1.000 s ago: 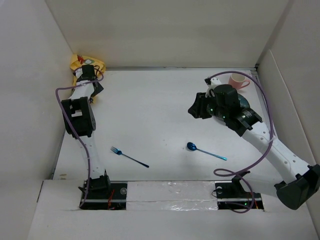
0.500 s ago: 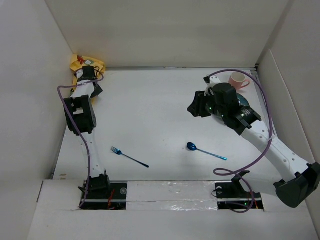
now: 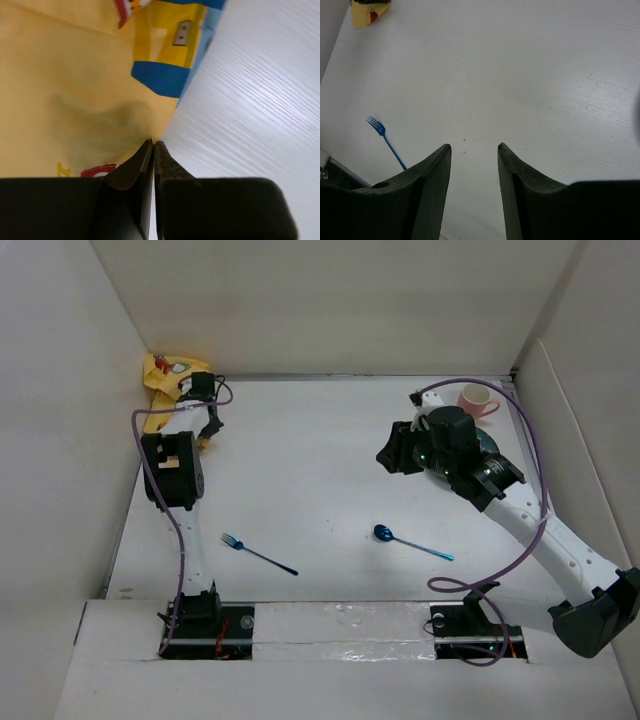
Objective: Set the dinner table for one person
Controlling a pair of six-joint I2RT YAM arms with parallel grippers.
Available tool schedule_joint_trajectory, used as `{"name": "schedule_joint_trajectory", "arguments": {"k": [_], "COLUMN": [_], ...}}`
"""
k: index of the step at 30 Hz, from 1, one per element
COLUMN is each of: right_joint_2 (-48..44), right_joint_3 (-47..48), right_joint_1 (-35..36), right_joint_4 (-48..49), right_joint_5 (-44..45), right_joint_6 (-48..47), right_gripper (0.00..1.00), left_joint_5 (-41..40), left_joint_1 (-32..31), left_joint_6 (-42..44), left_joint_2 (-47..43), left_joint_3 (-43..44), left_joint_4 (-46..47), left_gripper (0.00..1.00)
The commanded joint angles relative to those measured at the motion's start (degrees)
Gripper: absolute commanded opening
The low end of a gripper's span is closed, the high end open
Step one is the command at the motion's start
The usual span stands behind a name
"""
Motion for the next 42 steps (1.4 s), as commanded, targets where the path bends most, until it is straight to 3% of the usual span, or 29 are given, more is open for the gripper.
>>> {"name": "schedule_joint_trajectory", "arguments": {"k": [1,8,9,10,11,12,13,16,19,20,21,22,23,25,28,30,31,34,35,38,42], "right_joint_2": [-1.1,-0.9,-0.9,-0.9,-0.9,-0.9,-0.9,-1.0,-0.4,0.1,0.4,1.9,3.1,6.6,10.4,14.3,15.5,21.1,22.7,28.1,32.5], "right_joint_3": [2.1,3.1,3.3,3.3,3.3,3.2,3.1,2.1,0.3,-1.2,-2.2,-3.3,-3.8,-4.0,-2.9,-1.6,-1.0,1.9,2.6,6.1,8.3], "right_joint_1": [0.3,0.3,0.3,0.3,0.3,0.3,0.3,0.8,1.4,1.4,2.2,2.8,2.8,3.6,5.1,6.6,6.6,8.0,8.6,10.1,12.4], "right_joint_4": [2.3,1.1,0.5,0.4,0.2,0.2,0.2,0.4,2.4,3.9,4.9,6.4,6.9,7.9,8.8,10.3,10.6,11.3,11.0,9.6,8.9], "right_joint_5": [1.1,4.2,4.8,5.0,5.2,5.4,5.7,6.1,5.6,4.7,4.4,3.3,3.3,3.3,3.3,3.3,3.3,4.3,4.8,5.9,7.3], "right_joint_6": [-0.1,1.0,1.2,1.4,1.5,1.8,2.3,3.1,4.3,5.2,5.7,5.9,6.1,6.5,6.6,6.1,6.0,5.4,5.0,4.2,3.6], "right_gripper": [0.48,0.48,0.48,0.48,0.49,0.5,0.5,0.52,0.21,0.01,0.0,0.0,0.0,0.0,0.0,0.0,0.0,0.18,0.29,0.43,0.48], "left_joint_5": [8.8,16.7,16.5,16.5,19.0,19.6,19.8,21.0,18.8,15.1,14.1,13.4,14.1,16.1,19.8,20.2,19.8,15.5,14.8,14.9,15.1], "left_joint_1": [-10.3,-24.1,-27.1,-27.2,-29.7,-30.9,-31.9,-34.1,-33.2,-32.1,-30.7,-24.0,-23.9,-15.2,-7.5,-3.0,-2.2,-1.6,-1.6,-1.0,0.9], "left_joint_6": [-1.1,-9.4,-11.3,-11.3,-11.8,-12.3,-13.9,-15.6,-15.7,-15.8,-16.0,-17.1,-17.7,-19.2,-20.7,-19.8,-19.1,-16.5,-16.2,-16.8,-18.4], "left_joint_2": [-7.6,-12.2,-13.5,-13.5,-13.9,-14.5,-15.8,-21.2,-27.7,-29.3,-31.2,-35.9,-35.9,-38.6,-39.1,-37.0,-35.9,-29.6,-28.2,-23.8,-18.2], "left_joint_3": [-0.6,-2.9,-4.4,-4.8,-5.5,-6.2,-6.7,-8.3,-10.3,-12.5,-14.2,-18.8,-21.4,-25.7,-31.4,-32.0,-31.3,-26.5,-24.2,-22.8,-20.8], "left_joint_4": [-0.6,1.0,2.0,2.0,2.4,3.4,3.4,6.7,8.3,8.5,9.8,11.7,11.8,14.8,18.1,19.1,18.7,15.6,15.1,16.8,18.2], "left_gripper": [0.0,0.0,0.12,0.12,0.19,0.28,0.43,0.63,0.63,0.62,0.62,0.56,0.56,0.45,0.3,0.27,0.28,0.39,0.42,0.53,0.56]}}
